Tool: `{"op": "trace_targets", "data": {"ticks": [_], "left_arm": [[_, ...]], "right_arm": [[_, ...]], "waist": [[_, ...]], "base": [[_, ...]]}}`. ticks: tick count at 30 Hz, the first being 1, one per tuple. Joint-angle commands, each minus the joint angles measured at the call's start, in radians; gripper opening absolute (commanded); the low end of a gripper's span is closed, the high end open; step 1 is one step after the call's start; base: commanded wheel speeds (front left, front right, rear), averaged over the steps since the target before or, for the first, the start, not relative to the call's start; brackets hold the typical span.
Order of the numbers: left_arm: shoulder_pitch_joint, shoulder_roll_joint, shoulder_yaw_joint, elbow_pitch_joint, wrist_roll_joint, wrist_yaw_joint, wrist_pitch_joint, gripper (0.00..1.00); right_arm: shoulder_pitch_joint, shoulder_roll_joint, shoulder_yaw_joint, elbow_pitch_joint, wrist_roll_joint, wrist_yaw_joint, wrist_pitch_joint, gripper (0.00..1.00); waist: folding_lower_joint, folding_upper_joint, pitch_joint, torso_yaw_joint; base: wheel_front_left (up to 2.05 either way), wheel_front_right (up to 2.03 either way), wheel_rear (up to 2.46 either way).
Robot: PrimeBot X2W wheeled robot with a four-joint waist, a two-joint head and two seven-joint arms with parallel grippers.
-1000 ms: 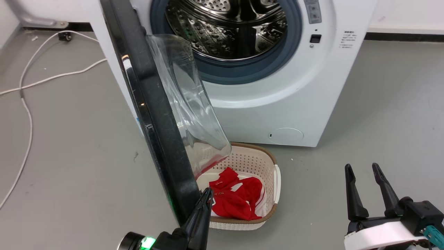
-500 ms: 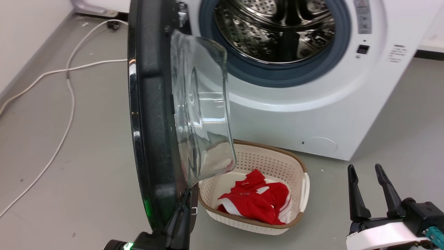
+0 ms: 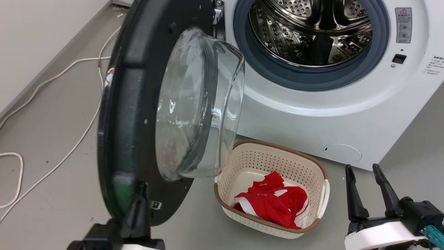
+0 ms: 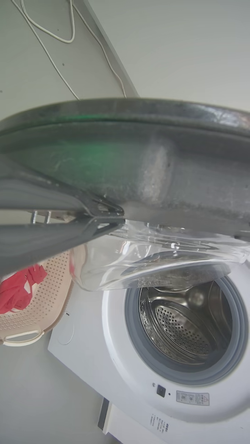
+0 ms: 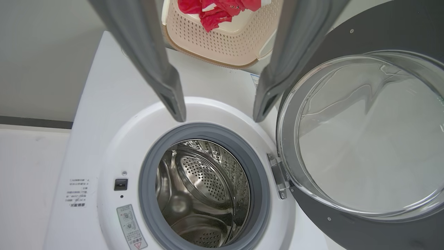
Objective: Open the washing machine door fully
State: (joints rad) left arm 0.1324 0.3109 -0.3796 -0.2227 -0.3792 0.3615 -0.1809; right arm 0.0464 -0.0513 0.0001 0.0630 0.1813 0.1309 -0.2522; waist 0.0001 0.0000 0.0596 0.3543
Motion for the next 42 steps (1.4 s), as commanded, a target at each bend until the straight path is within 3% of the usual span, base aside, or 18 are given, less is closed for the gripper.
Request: {"op": "trace_targets", "data": {"ticks": [1, 12, 19, 28, 42], "left_arm": [[-0.017, 0.009, 0.02, 0.007, -0.011, 0.001, -0.008, 0.0], [-0.086, 0.053, 0.169, 0.077, -0.106, -0.033, -0.047, 0.0], [-0.158, 0.095, 0.256, 0.158, -0.159, -0.086, -0.065, 0.0], [-0.263, 0.165, 0.353, 0.325, -0.213, -0.155, -0.076, 0.0], [-0.397, 0.235, 0.446, 0.567, -0.259, -0.225, -0.083, 0.0]], "right_arm": [[-0.004, 0.002, 0.0, -0.006, -0.007, 0.0, 0.001, 1.0], [-0.019, 0.002, -0.001, -0.035, -0.027, 0.0, 0.031, 1.0], [-0.026, 0.002, -0.009, -0.06, -0.048, 0.0, 0.048, 1.0], [-0.038, 0.002, -0.011, -0.08, -0.06, 0.0, 0.059, 1.0], [-0.059, 0.002, -0.016, -0.082, -0.068, 0.0, 0.061, 1.0]], "waist": [[-0.0001, 0.0, 0.005, 0.0], [-0.0001, 0.0, 0.053, -0.022], [-0.0001, 0.0, 0.091, -0.034], [-0.0001, 0.0, 0.131, -0.047], [-0.0001, 0.0, 0.171, -0.06]], "base": [[0.0, 0.0, 0.0], [0.0, 0.0, 0.0], [0.0, 0.0, 0.0], [0.0, 0.0, 0.0], [0.0, 0.0, 0.0]]}}
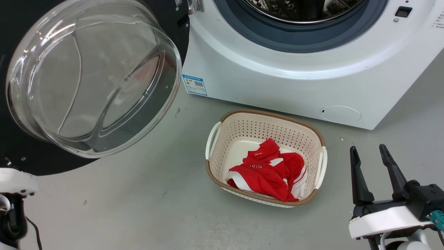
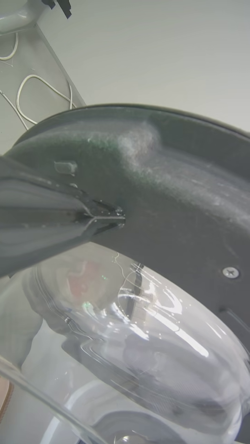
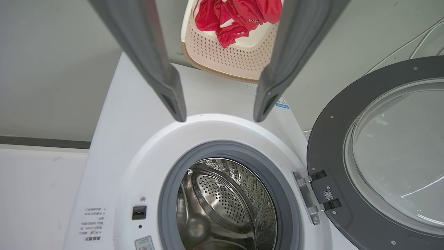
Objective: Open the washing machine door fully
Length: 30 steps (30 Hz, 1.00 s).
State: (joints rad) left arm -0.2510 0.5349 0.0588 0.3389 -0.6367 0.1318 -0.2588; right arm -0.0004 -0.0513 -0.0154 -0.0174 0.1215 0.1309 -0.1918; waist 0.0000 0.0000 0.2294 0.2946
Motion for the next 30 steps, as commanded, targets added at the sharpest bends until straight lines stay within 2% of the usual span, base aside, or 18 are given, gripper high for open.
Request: {"op": "trace_targets", "data": {"ticks": [1, 7, 11, 15, 18, 24, 30], "left_arm": [[-0.023, 0.014, 0.012, 0.02, 0.001, 0.002, -0.006, 0.0], [-0.043, 0.007, 0.024, 0.067, 0.017, -0.006, -0.008, 0.0], [-0.004, -0.016, 0.04, 0.04, 0.057, 0.006, -0.008, 0.0], [0.064, -0.07, 0.048, -0.04, 0.122, 0.026, -0.006, 0.0], [0.122, -0.115, 0.048, -0.103, 0.166, 0.025, -0.006, 0.0], [0.243, -0.228, -0.016, -0.223, 0.244, 0.02, -0.007, 0.0], [0.3, -0.303, -0.097, -0.3, 0.322, -0.009, -0.007, 0.0]], "right_arm": [[-0.016, 0.002, -0.001, -0.001, -0.008, 0.0, 0.0, 1.0], [-0.021, 0.002, 0.007, 0.01, -0.006, 0.0, -0.004, 1.0], [-0.018, 0.002, 0.01, 0.024, 0.005, 0.0, -0.012, 1.0], [-0.011, 0.002, 0.011, 0.038, 0.015, 0.0, -0.02, 1.0], [-0.004, 0.002, 0.013, 0.049, 0.023, 0.0, -0.027, 1.0], [0.004, 0.002, 0.018, 0.07, 0.038, 0.0, -0.037, 1.0], [0.008, 0.002, 0.027, 0.086, 0.037, 0.0, -0.042, 1.0]], "waist": [[0.0, 0.0, 0.002, 0.0], [0.0, 0.0, -0.004, -0.007], [0.0, 0.0, -0.022, -0.014], [0.0, 0.0, -0.045, -0.022], [0.0, 0.0, -0.065, -0.024], [0.0, 0.0, -0.107, -0.045], [0.0, 0.0, -0.14, -0.093]], "base": [[0.0, 0.0, 0.0], [0.0, 0.0, 0.0], [0.0, 0.0, 0.0], [0.0, 0.0, 0.0], [0.0, 0.0, 0.0], [0.0, 0.0, 0.0], [0.0, 0.0, 0.0]]}}
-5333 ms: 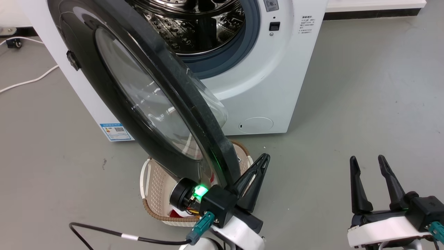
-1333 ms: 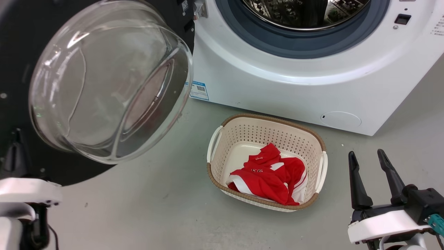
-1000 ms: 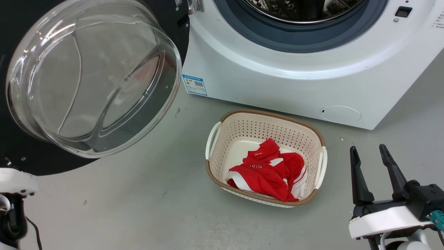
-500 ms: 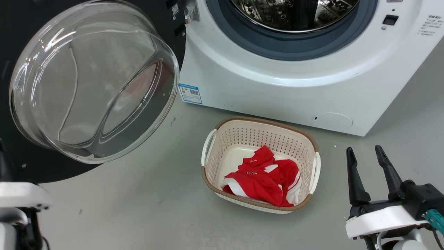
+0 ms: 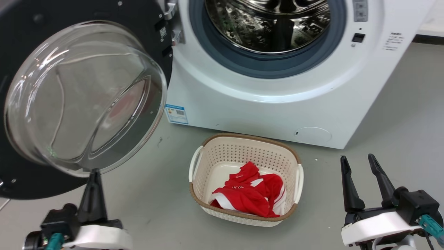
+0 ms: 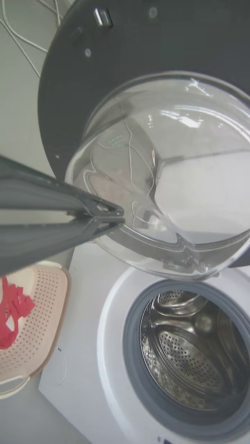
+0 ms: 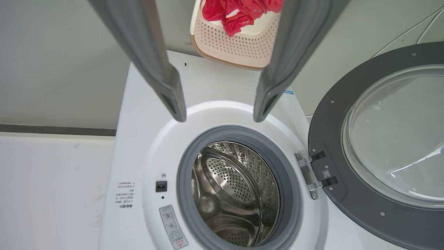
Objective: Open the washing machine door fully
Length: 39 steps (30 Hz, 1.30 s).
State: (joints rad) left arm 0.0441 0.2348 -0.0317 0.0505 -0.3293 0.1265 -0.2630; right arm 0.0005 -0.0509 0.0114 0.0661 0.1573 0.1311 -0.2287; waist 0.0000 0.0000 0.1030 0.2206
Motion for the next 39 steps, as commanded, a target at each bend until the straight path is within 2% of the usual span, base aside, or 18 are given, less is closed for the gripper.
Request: {"op": "trace_targets", "data": {"ticks": [1, 4, 5, 10, 15, 16, 17, 18, 19, 20, 39], "left_arm": [[0.008, -0.015, -0.018, -0.022, 0.029, -0.008, -0.002, 0.0], [0.007, -0.037, -0.039, -0.043, 0.054, -0.019, -0.002, 0.0], [-0.006, -0.052, -0.06, -0.057, 0.077, -0.037, -0.002, 0.0], [-0.046, -0.082, -0.082, -0.053, 0.123, -0.071, -0.002, 0.0], [-0.077, -0.098, -0.082, -0.043, 0.154, -0.084, -0.002, 0.02], [-0.08, -0.101, -0.079, -0.04, 0.16, -0.087, -0.002, 0.16], [-0.084, -0.104, -0.077, -0.038, 0.165, -0.09, -0.002, 0.38], [-0.085, -0.107, -0.075, -0.035, 0.17, -0.09, -0.002, 0.53], [-0.084, -0.108, -0.072, -0.033, 0.173, -0.091, -0.002, 0.82], [-0.082, -0.109, -0.071, -0.029, 0.178, -0.093, -0.002, 1.0], [-0.066, -0.129, -0.049, 0.009, 0.22, -0.124, -0.003, 1.0]], "right_arm": [[0.008, 0.002, 0.002, 0.003, -0.002, -0.001, -0.005, 1.0], [0.009, 0.002, 0.002, 0.004, -0.006, -0.001, -0.003, 1.0], [0.01, 0.002, 0.0, 0.003, -0.013, -0.001, 0.001, 1.0], [0.009, 0.002, -0.009, -0.006, -0.033, -0.001, 0.011, 1.0], [0.01, 0.002, -0.012, -0.012, -0.038, -0.001, 0.016, 1.0], [0.011, 0.002, -0.013, -0.013, -0.037, -0.001, 0.017, 1.0], [0.012, 0.002, -0.015, -0.015, -0.038, -0.001, 0.016, 1.0], [0.013, 0.002, -0.016, -0.015, -0.038, -0.001, 0.017, 1.0], [0.015, 0.002, -0.016, -0.016, -0.038, -0.001, 0.018, 1.0], [0.017, 0.002, -0.014, -0.016, -0.039, -0.001, 0.02, 1.0], [0.03, 0.002, -0.011, -0.026, -0.043, -0.001, 0.026, 1.0]], "waist": [[0.0, 0.0, -0.017, -0.029], [0.0, 0.0, -0.022, -0.049], [0.0, 0.0, -0.024, -0.069], [0.0, 0.0, -0.024, -0.119], [0.0, 0.0, -0.023, -0.155], [0.0, 0.0, -0.023, -0.163], [0.0, 0.0, -0.023, -0.169], [0.0, 0.0, -0.025, -0.175], [0.0, 0.0, -0.027, -0.18], [0.0, 0.0, -0.029, -0.185], [0.0, 0.0, -0.042, -0.194]], "base": [[0.0, 0.0, 0.0], [0.0, 0.0, 0.0], [0.0, 0.0, 0.0], [0.0, 0.0, 0.0], [0.0, 0.0, 0.0], [0.0, 0.0, 0.0], [0.0, 0.0, 0.0], [0.0, 0.0, 0.0], [0.0, 0.0, 0.0], [0.0, 0.0, 0.0], [0.0, 0.0, 0.0]]}}
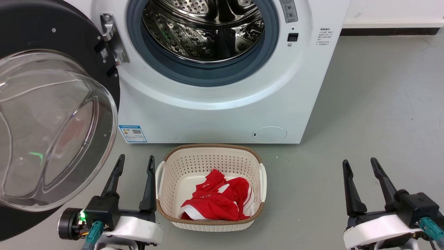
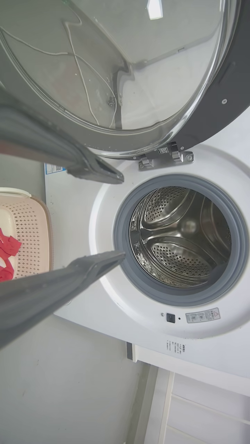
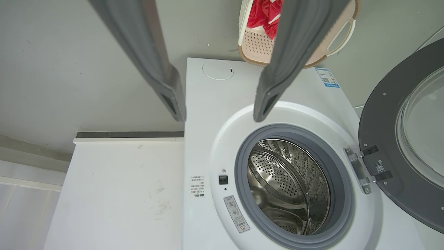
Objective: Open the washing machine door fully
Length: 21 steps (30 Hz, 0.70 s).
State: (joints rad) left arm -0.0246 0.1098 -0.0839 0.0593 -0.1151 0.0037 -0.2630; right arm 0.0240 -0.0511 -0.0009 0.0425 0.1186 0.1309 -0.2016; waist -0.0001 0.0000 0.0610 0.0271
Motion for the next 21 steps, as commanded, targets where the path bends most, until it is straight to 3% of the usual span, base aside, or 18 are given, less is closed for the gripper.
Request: {"op": "trace_targets", "data": {"ticks": [1, 9, 10, 14, 21], "left_arm": [[0.003, -0.005, 0.004, 0.0, 0.007, -0.003, -0.003, 1.0], [0.0, -0.012, 0.011, -0.003, 0.017, -0.012, -0.003, 1.0], [-0.001, -0.012, 0.011, -0.002, 0.018, -0.013, -0.003, 0.0], [0.011, -0.017, 0.005, 0.031, 0.008, -0.013, 0.002, 0.0], [0.0, -0.021, 0.024, 0.046, -0.139, -0.025, 0.039, 0.0]], "right_arm": [[0.006, 0.002, 0.001, -0.002, -0.004, 0.0, -0.001, 1.0], [0.005, 0.002, 0.001, 0.002, 0.0, 0.0, -0.005, 1.0], [0.004, 0.002, 0.002, 0.003, 0.0, 0.0, -0.007, 0.0], [0.009, 0.0, 0.003, 0.031, 0.007, 0.0, 0.001, 0.0], [-0.002, -0.009, 0.004, 0.042, 0.163, 0.0, 0.021, 0.0]], "waist": [[0.0001, 0.0, 0.0, -0.001], [0.0001, 0.0, 0.008, -0.005], [0.0001, 0.0, 0.009, -0.005], [0.0001, 0.0, 0.009, -0.005], [0.0001, 0.0, 0.005, -0.006]], "base": [[0.0, 0.0, 0.0], [0.0, 0.0, 0.0], [0.0, 0.0, 0.0], [0.0, 0.0, 0.0], [0.0, 0.0, 0.0]]}}
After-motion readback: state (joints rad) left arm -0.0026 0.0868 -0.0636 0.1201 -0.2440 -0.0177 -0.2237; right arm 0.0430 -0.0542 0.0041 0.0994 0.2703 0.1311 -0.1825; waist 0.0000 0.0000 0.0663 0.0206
